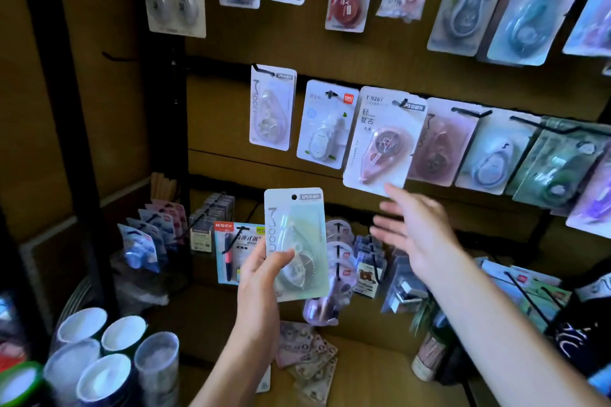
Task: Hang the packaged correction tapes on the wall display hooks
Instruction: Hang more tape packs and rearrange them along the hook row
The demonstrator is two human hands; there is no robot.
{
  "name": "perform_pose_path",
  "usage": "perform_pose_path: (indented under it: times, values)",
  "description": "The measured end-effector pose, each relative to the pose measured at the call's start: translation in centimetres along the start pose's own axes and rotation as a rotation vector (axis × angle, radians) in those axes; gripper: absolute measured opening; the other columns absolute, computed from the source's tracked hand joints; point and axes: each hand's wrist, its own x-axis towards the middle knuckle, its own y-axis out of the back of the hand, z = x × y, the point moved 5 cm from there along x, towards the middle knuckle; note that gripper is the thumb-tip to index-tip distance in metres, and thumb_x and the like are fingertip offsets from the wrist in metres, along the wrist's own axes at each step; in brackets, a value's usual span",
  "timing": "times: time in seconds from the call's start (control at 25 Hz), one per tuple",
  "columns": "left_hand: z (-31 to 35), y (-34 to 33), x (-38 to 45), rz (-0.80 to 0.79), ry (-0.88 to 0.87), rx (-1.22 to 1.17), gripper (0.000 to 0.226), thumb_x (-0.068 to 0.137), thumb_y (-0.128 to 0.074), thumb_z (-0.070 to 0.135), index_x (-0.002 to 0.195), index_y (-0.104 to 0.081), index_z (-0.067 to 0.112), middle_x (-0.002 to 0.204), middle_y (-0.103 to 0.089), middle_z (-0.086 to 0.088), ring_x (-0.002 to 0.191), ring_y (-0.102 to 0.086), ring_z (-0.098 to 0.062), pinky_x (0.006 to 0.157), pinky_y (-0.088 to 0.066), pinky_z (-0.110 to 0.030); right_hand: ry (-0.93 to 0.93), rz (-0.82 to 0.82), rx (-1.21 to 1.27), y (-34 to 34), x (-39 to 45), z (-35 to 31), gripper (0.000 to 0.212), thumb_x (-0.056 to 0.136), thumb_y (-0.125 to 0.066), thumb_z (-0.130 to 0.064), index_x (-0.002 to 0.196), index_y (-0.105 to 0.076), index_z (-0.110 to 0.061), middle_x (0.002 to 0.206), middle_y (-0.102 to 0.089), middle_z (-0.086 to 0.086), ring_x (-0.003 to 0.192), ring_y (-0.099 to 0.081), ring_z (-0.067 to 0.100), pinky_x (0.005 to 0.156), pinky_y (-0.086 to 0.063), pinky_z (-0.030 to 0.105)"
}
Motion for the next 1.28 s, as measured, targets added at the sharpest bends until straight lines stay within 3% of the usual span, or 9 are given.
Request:
perform_pose_path:
  times: [0.12, 0.28, 0.36, 0.52, 0.68, 0.8, 0.96, 1.16, 1.28]
  values:
    - [0.0, -0.2, 0.0, -0.018, 0.002, 0.002, 0.042, 0.072, -0.064, 0.029, 0.114, -0.071, 0.024, 0.119, -0.069, -0.013, 0.112, -0.063, -0.039, 0.089, -0.051, -0.055, 0.068, -0.021, -0.108, 0.6, -3.7, 3.2, 0.023, 0.091, -0.065, -0.036, 0.105, -0.063, -0.018, 0.102, -0.069, 0.006, 0.077, -0.068, 0.020, 0.055, -0.056, 0.033]
    - [0.0, -0.6, -0.2, -0.042, -0.026, -0.006, 0.062, 0.063, -0.073, 0.037, 0.123, -0.066, 0.024, 0.129, -0.064, -0.015, 0.114, -0.063, -0.039, 0.100, -0.046, -0.064, 0.059, -0.505, -0.235, -2.5, -8.2, 5.4, 0.014, 0.088, -0.065, -0.040, 0.098, -0.069, -0.030, 0.091, -0.075, -0.007, 0.074, -0.068, 0.016, 0.056, -0.052, 0.029]
    - [-0.3, -0.7, -0.2, -0.084, -0.023, -0.017, 0.064, 0.064, -0.075, 0.029, 0.126, -0.064, 0.021, 0.126, -0.067, -0.016, 0.112, -0.065, -0.038, 0.101, -0.047, -0.060, 0.084, -0.578, -0.266, -3.3, -8.5, 5.6, 0.014, 0.090, -0.067, -0.033, 0.104, -0.069, -0.031, 0.097, -0.076, -0.005, 0.077, -0.069, 0.010, 0.059, -0.051, 0.024]
    - [0.0, -2.1, -0.8, -0.228, -0.051, -0.018, 0.045, 0.076, -0.068, 0.026, 0.120, -0.067, 0.018, 0.118, -0.071, -0.015, 0.110, -0.066, -0.036, 0.097, -0.048, -0.050, 0.125, -0.534, -0.223, -2.5, -8.0, 5.3, 0.018, 0.090, -0.068, -0.031, 0.108, -0.067, -0.032, 0.101, -0.075, -0.002, 0.067, -0.069, 0.015, 0.058, -0.053, 0.031]
    - [-0.7, -3.3, -1.1, -0.288, -0.087, 0.076, 0.065, 0.061, -0.086, 0.049, 0.116, -0.069, 0.018, 0.117, -0.072, -0.015, 0.110, -0.068, -0.033, 0.089, -0.054, -0.042, 0.174, -0.454, -0.261, 0.0, -7.8, 4.2, 0.017, 0.092, -0.067, -0.027, 0.108, -0.065, -0.029, 0.099, -0.075, -0.002, 0.064, -0.067, 0.019, 0.050, -0.051, 0.025]
    - [-1.4, -4.2, -1.5, -0.308, -0.082, 0.110, 0.037, 0.076, -0.072, 0.023, 0.112, -0.070, 0.016, 0.111, -0.075, -0.012, 0.105, -0.070, -0.032, 0.086, -0.055, -0.041, 0.171, -0.442, -0.276, 1.3, -8.0, 4.0, 0.016, 0.093, -0.066, -0.024, 0.109, -0.065, -0.026, 0.098, -0.075, -0.005, 0.066, -0.070, 0.011, 0.050, -0.050, 0.020]
    - [-2.2, -5.0, -1.8, -0.314, -0.056, 0.155, 0.032, 0.078, -0.068, 0.011, 0.110, -0.069, 0.011, 0.108, -0.076, -0.011, 0.101, -0.072, -0.030, 0.075, -0.060, -0.030, 0.189, -0.457, -0.279, 2.7, -7.9, 4.2, 0.013, 0.093, -0.065, -0.027, 0.106, -0.065, -0.031, 0.100, -0.075, -0.005, 0.065, -0.068, 0.008, 0.053, -0.052, 0.023]
    - [-2.9, -5.7, -1.6, -0.322, -0.099, 0.193, 0.060, 0.055, -0.089, 0.051, 0.105, -0.074, 0.021, 0.101, -0.077, -0.009, 0.088, -0.073, -0.018, 0.071, -0.058, -0.027, 0.247, -0.380, -0.081, 4.0, -6.8, 3.5, 0.020, 0.088, -0.069, -0.025, 0.107, -0.066, -0.019, 0.092, -0.075, 0.003, 0.062, -0.065, 0.014, 0.049, -0.051, 0.026]
    - [-3.2, -5.5, -1.2, -0.276, -0.098, 0.212, 0.053, 0.062, -0.085, 0.049, 0.106, -0.073, 0.021, 0.091, -0.076, -0.010, 0.079, -0.070, -0.018, 0.060, -0.051, -0.023, 0.295, -0.241, 0.068, 6.0, -5.1, 1.8, 0.026, 0.083, -0.070, -0.026, 0.105, -0.066, -0.013, 0.087, -0.072, 0.007, 0.057, -0.061, 0.020, 0.047, -0.051, 0.028]
